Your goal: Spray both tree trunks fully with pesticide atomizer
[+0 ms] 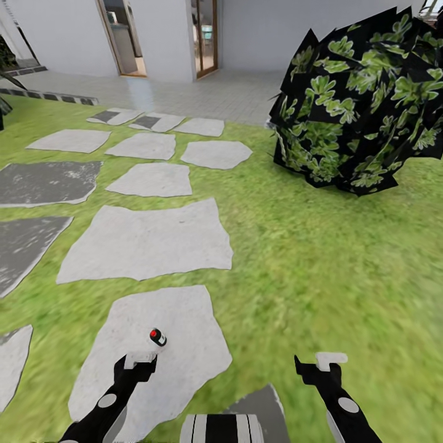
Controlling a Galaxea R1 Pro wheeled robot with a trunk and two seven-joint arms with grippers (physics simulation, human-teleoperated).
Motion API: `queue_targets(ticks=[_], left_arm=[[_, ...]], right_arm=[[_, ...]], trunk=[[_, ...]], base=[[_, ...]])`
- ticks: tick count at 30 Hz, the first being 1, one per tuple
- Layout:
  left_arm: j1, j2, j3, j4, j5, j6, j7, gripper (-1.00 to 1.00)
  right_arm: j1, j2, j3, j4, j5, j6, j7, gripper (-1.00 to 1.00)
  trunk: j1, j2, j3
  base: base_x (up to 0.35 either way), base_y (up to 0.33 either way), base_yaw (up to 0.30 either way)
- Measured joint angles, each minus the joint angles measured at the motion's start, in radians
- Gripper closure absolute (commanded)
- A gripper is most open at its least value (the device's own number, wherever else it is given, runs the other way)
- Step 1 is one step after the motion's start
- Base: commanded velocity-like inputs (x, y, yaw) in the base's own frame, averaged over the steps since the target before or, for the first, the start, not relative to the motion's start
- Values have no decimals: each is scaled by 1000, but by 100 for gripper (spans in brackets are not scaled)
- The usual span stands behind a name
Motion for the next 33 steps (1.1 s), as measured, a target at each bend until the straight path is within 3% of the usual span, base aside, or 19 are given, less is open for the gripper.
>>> queue_targets(ticks=[8, 33], left_arm=[[0, -2, 0, 0, 0, 0, 0, -100], [0, -4, -3, 0, -3, 0, 0, -100]], right_arm=[[0, 0, 0, 0, -1, -1, 0, -100], [0, 0, 0, -2, -1, -1, 1, -100]], trunk=[[0, 0, -4], [0, 0, -4]], base=[[196, 0, 42], [42, -45, 1]])
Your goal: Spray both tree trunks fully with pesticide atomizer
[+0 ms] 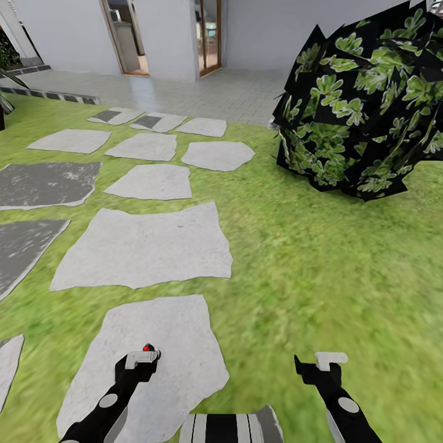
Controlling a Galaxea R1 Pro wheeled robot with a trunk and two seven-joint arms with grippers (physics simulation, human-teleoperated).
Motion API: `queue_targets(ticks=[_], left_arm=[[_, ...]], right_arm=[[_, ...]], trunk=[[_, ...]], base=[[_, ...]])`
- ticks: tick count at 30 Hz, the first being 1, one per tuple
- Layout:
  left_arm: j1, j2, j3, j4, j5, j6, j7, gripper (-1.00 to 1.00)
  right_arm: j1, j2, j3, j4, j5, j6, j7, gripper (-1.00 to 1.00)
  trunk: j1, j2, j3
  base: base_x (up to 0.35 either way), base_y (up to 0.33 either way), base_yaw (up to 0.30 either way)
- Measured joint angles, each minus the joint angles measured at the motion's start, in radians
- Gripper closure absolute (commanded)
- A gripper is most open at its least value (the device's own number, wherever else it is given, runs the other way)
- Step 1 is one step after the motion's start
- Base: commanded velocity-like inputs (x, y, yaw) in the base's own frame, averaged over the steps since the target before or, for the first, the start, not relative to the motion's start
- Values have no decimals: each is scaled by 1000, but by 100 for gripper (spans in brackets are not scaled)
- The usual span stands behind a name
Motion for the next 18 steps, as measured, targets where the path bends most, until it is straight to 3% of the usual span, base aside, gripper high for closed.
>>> queue_targets(ticks=[18], left_arm=[[0, 2, 2, -2, 1, 0, 0, -100]], right_arm=[[0, 0, 0, 0, 0, 0, 0, -100]], trunk=[[0, 0, 0]], base=[[39, -10, 0]])
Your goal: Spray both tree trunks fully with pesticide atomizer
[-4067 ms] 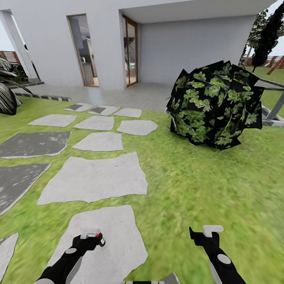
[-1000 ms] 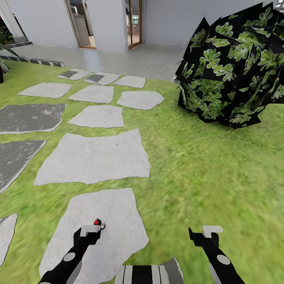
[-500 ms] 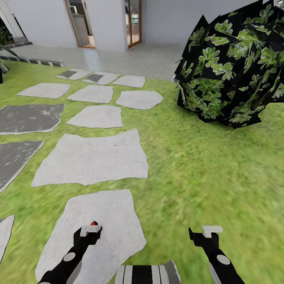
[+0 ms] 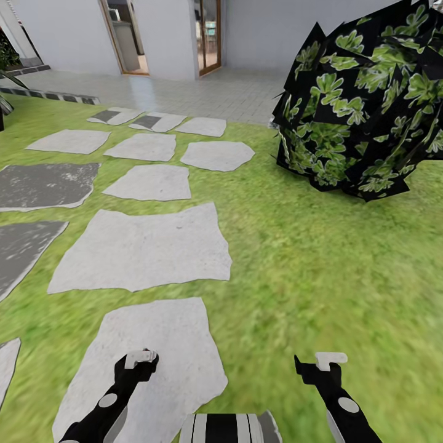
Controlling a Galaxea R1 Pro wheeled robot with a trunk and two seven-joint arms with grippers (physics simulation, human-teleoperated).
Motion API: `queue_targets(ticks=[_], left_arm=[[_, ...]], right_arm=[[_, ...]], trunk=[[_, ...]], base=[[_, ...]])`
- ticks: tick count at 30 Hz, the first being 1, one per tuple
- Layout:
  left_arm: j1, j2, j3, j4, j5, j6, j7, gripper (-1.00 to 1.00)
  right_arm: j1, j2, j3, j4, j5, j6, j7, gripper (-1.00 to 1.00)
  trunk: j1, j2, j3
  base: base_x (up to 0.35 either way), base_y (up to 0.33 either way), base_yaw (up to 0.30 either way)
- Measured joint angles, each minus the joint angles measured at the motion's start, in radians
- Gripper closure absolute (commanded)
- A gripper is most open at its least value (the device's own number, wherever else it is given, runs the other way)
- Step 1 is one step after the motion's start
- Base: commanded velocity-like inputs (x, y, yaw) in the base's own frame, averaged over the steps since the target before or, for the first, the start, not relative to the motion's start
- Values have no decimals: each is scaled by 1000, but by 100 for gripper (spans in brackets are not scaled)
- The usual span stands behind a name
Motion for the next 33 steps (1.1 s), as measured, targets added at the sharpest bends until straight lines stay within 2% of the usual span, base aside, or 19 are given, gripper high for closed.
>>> queue_targets(ticks=[10, 18, 28, 33], left_arm=[[0, 0, -2, -3, 0, 0, 0, -100], [0, -3, -1, -5, 0, -1, 0, -100], [0, -2, 0, -5, 0, -2, 0, -100], [0, -1, 0, -5, 0, -2, 0, -100]], right_arm=[[0, 0, 0, 0, 0, 0, 0, -100], [0, 0, 0, 0, 0, 1, -1, -100], [0, 0, 0, 1, 1, 0, -1, -100], [0, 0, 0, 1, 0, 0, -1, -100]], trunk=[[0, 0, 0], [4, -2, -38], [4, -2, -42], [6, -3, -59]], base=[[7, 0, 0], [0, 0, 0], [0, 0, 0], [0, 0, 0]])
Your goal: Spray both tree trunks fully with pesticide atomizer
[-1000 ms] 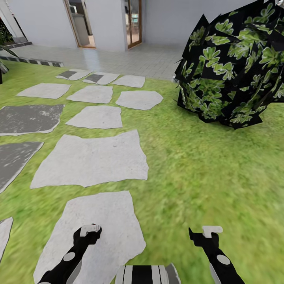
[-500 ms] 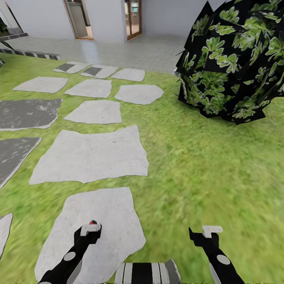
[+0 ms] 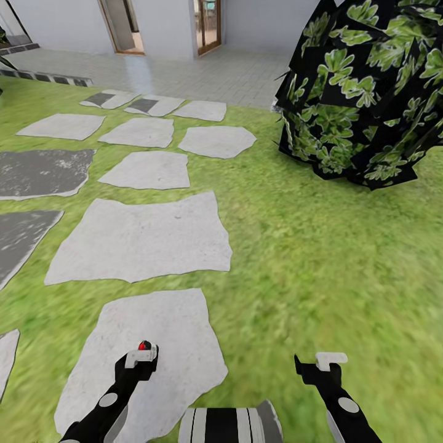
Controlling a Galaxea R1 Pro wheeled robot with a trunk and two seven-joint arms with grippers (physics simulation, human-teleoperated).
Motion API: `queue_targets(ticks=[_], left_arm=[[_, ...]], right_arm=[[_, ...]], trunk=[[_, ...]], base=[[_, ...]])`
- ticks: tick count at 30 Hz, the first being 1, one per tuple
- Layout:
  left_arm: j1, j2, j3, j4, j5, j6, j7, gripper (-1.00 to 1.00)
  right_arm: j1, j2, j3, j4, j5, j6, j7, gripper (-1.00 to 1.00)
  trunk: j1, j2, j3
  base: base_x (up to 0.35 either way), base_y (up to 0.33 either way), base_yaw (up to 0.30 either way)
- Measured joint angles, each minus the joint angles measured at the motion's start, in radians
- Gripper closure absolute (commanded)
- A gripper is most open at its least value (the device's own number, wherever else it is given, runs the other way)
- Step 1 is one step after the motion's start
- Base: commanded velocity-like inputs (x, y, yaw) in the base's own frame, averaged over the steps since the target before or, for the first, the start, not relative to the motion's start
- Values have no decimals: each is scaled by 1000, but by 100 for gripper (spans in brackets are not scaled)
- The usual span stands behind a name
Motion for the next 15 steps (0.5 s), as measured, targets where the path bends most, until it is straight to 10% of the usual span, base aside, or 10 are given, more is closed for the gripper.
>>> queue_targets(ticks=[15], left_arm=[[0, 0, -2, 2, 0, 0, 0, -100]], right_arm=[[0, 0, 0, 0, 0, 0, 0, -100]], trunk=[[0, 0, -2]], base=[[2, 0, 0]])
